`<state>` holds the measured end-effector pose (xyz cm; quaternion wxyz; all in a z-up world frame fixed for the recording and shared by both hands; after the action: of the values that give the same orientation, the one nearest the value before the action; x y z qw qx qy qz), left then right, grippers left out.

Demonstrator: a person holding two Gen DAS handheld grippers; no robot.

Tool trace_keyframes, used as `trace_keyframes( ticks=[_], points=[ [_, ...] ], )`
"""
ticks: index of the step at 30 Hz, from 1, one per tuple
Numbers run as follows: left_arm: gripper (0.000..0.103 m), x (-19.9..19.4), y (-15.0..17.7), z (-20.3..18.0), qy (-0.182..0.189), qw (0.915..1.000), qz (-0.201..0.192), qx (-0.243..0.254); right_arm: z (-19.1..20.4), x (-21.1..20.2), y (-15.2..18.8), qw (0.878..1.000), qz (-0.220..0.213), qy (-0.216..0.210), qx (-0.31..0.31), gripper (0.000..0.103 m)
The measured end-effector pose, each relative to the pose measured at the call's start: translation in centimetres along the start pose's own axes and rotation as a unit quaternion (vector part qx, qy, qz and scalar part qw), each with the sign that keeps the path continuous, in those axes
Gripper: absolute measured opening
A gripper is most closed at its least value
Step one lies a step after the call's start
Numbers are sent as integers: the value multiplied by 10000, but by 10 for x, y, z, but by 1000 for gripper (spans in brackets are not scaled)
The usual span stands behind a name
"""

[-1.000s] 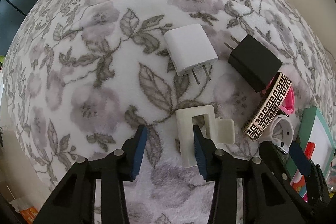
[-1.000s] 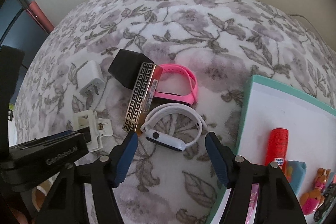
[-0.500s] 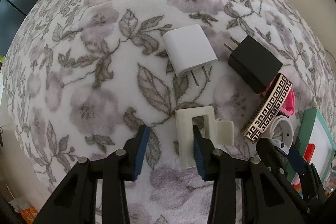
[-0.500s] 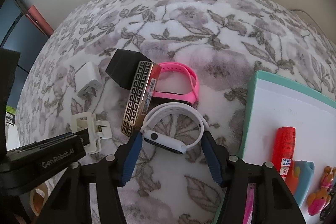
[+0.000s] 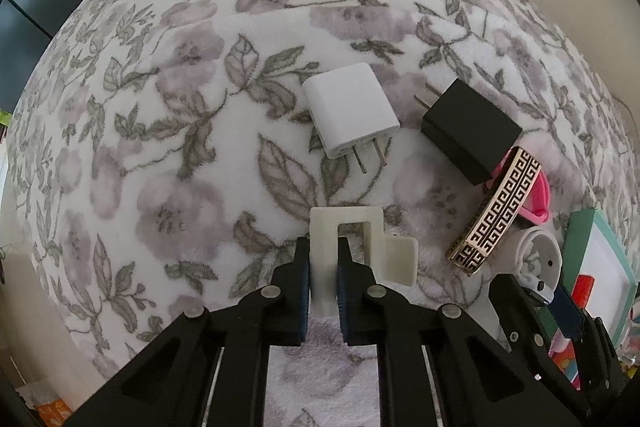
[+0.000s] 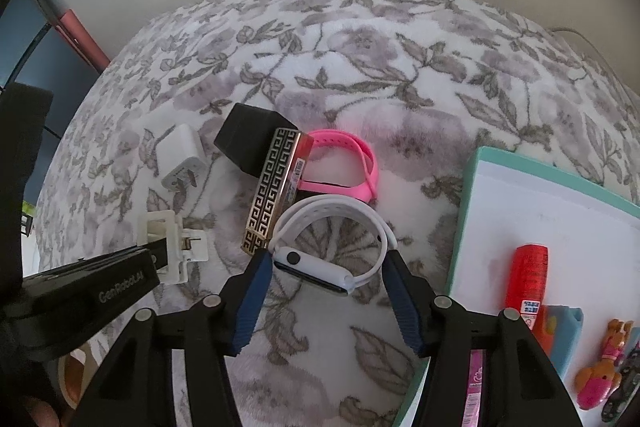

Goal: Organize rigid objects
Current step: 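Lift the holder and white watch and carry both over the tray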

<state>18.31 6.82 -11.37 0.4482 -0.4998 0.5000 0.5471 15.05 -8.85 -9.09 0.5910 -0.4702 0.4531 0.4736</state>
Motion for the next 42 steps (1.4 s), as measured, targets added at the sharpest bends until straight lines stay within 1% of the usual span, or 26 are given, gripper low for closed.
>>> trace_keyframes(
  ticks=[4, 7, 14, 18, 22, 26, 30, 32, 37, 42],
  points=[
    [12, -8, 0, 1, 73, 10000, -51, -31, 0, -8, 0, 10000, -64, 12, -30, 60],
    [12, -21, 2, 3, 140, 9997, -169, -69, -1, -17, 0, 9999, -142, -6, -31, 60],
    [12, -69, 9, 9, 325, 9970, -695, -117, -7, -53, 0, 9988, -483, -55, 25, 60],
    [12, -95, 15, -2, 437, 9940, -999, -17, -16, -78, 2, 9975, -691, 23, 112, 60],
    [12, -111, 24, -16, 536, 9903, -1269, 167, -32, -100, 6, 9963, -812, 42, 277, 60],
    [12, -122, 33, -42, 526, 9875, -1417, 446, -55, -117, 12, 9947, -890, 145, 493, 60],
    [12, -129, 46, -80, 496, 9834, -1487, 918, -87, -132, 18, 9920, -927, 160, 841, 60],
    [12, -131, 51, -100, 417, 9813, -1505, 1126, -100, -137, 21, 9906, -927, 193, 987, 60],
    [12, -132, 62, -143, 326, 9765, -1485, 1529, -139, -147, 34, 9844, -928, 399, 1444, 60],
    [12, -127, 75, -185, 255, 9707, -1422, 1918, -174, -150, 47, 9774, -903, 476, 1850, 60]
  ],
)
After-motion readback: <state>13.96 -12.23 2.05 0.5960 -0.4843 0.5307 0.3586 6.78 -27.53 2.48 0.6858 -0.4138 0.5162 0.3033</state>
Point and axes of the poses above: each gripper's, at about its wrist camera, not at the fingertips, and x roughly the way its jaws point, z to its left, y to its underside, the point moved 1 cm from there along x, roughly the way its jaws point, and after that the axes turned 15 degrees about z, right-handed, at the moved point
